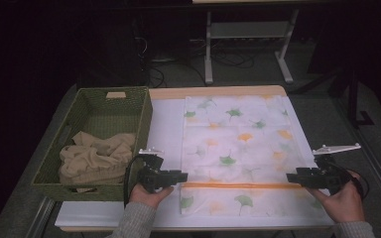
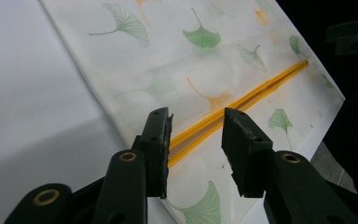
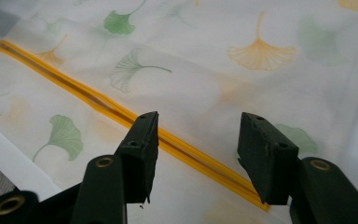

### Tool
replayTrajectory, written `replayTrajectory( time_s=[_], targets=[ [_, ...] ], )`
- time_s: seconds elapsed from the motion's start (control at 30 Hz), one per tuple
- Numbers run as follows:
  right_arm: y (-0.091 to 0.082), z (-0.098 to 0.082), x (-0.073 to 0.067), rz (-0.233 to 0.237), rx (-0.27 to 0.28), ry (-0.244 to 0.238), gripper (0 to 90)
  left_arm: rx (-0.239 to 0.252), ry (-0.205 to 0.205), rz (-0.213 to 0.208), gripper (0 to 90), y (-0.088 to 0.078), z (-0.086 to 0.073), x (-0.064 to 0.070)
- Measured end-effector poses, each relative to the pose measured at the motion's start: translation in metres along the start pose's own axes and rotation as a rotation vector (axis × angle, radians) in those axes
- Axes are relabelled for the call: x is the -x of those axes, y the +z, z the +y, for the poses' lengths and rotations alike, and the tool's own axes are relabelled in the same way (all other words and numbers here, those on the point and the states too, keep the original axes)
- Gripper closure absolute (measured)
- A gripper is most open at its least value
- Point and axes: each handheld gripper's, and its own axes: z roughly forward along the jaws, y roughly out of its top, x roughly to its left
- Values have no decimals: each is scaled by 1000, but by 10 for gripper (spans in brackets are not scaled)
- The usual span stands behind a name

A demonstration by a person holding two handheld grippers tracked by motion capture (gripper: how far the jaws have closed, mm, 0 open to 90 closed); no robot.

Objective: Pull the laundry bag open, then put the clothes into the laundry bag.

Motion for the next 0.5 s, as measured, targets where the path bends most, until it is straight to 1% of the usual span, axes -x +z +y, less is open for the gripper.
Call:
replayTrajectory(
  time_s=[0.03,0.17,0.2,0.27,0.37,0.43,0.5],
  targets=[
    [2,2,-3,4,0,-12,449,2,6,-3,600,0,1,0],
    [9,7,-13,20,-6,-47,419,6,7,-15,560,-1,5,3],
    [11,9,-16,27,-4,-65,409,3,10,-16,547,-1,6,4],
    [16,11,-20,39,-9,-84,388,1,13,-24,530,-2,8,6],
    [22,15,-24,75,-30,-107,373,2,19,-38,499,-4,11,9],
    [24,17,-26,83,-25,-128,378,6,21,-47,484,-6,13,10],
    [27,19,-28,97,-17,-153,362,6,14,-64,468,-8,16,11]
  ],
)
